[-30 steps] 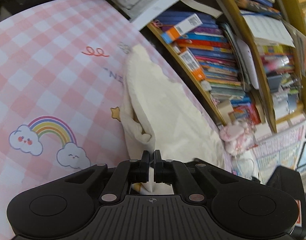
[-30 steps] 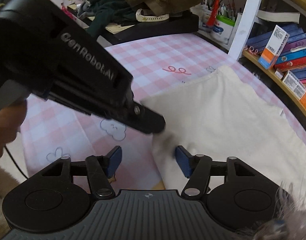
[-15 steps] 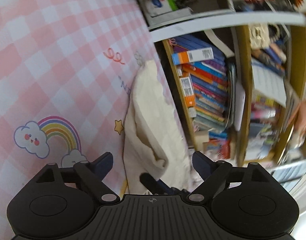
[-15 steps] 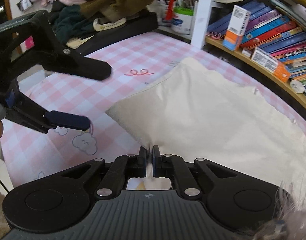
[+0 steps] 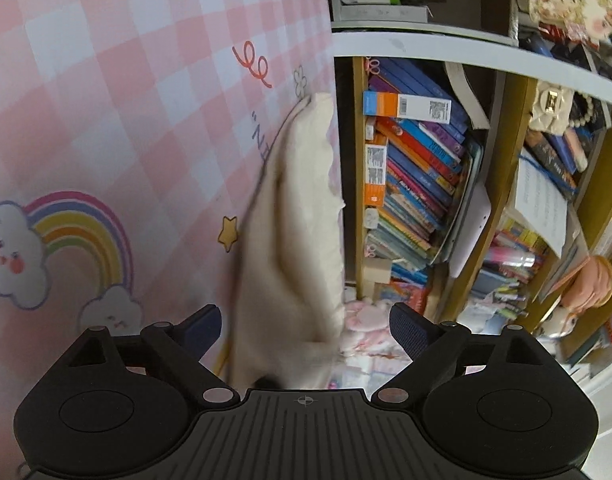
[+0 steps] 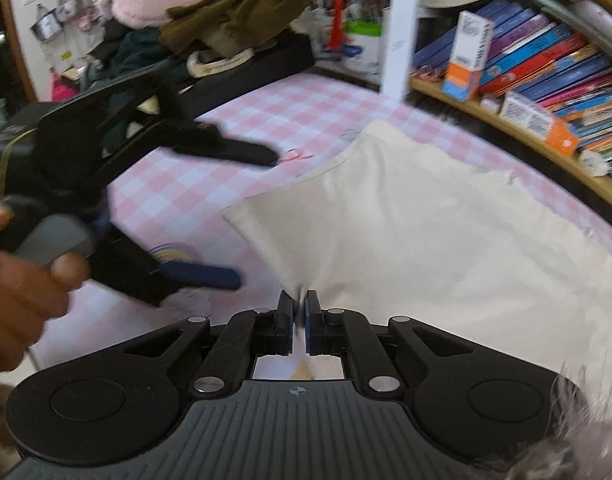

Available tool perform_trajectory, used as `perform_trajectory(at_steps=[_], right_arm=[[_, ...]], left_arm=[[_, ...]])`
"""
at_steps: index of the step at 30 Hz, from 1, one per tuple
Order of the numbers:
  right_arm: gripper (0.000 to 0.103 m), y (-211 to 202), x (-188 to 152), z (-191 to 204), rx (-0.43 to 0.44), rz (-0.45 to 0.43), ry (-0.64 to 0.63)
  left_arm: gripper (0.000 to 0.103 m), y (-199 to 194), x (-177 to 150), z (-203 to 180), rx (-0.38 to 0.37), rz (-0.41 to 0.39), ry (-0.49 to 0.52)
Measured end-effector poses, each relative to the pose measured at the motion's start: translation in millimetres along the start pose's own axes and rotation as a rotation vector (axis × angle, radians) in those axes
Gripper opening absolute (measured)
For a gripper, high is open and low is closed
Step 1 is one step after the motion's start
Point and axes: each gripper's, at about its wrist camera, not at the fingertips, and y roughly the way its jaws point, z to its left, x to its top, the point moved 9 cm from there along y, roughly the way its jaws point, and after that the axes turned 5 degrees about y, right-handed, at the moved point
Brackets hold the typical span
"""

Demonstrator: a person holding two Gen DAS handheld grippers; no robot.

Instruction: Fold clothes

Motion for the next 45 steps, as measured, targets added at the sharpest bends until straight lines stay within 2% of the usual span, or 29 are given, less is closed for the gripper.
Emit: perform_trajectory(at_steps=[1, 2, 3, 4, 11, 14, 22, 24, 25, 26, 27, 29, 32, 45], right_arm=[[0.014, 0.4, -1.7, 2.4, 0.012, 0.007, -0.002], [0.032, -0.2, -3.2, 4.0, 0.014, 0.007, -0.001], [0.042, -2.3, -3.5, 3.2, 0.004, -0.001, 0.001], [0.046, -4.3, -3.8, 2.3, -0.006, -0.009, 0.003], [0.049, -9.8, -7.6, -22.4, -0.07, -0.013, 0.109], [0.058, -10.7, -9.0, -33.6, -0.111, -0.008, 0.144], [0.067, -5.1, -9.0, -62.8, -0.2, 0.012, 0.244], [0.069, -3.9, -8.6, -67.5, -0.216, 0.016, 0.258], [0.07, -3.3, -8.0, -68.1, -0.222, 0.018, 0.259], [0.07, -2.8, -7.4, -68.8, -0.228, 0.021, 0.259], [0.07, -2.3, -6.6, -69.5, -0.236, 0.022, 0.257], [0.074, -1.5, -3.9, -70.4, -0.248, 0.022, 0.251], [0.076, -1.2, 0.9, -73.4, -0.255, 0.019, 0.246], [0.079, 12.5, 16.6, -78.2, -0.273, 0.041, 0.214]], left_arm=[[0.093, 2.4, 1.2, 1.6, -0.001, 0.002, -0.01], [0.093, 3.6, 2.0, 2.9, 0.002, 0.002, -0.012], [0.093, 4.8, 2.8, 4.0, 0.005, 0.003, -0.015], [0.093, 5.8, 3.5, 3.8, -0.001, 0.003, -0.018], [0.092, 8.8, 3.7, 2.5, -0.003, 0.028, 0.011], [0.092, 10.6, 2.5, 2.0, 0.007, 0.041, 0.03], [0.091, 15.1, 0.1, -0.1, 0.032, 0.067, 0.069], [0.086, 14.9, -0.2, 2.3, 0.062, 0.069, 0.076], [0.079, 14.8, -0.5, 4.2, 0.085, 0.071, 0.082], [0.066, 14.7, -0.8, 6.3, 0.11, 0.073, 0.088], [0.058, 15.0, -1.2, 10.0, 0.144, 0.078, 0.099], [0.03, 15.7, -1.6, 17.9, 0.208, 0.086, 0.112], [0.015, 15.5, -0.4, 27.1, 0.213, 0.086, 0.073], [0.014, 16.5, -1.2, 33.4, 0.199, 0.087, 0.071]])
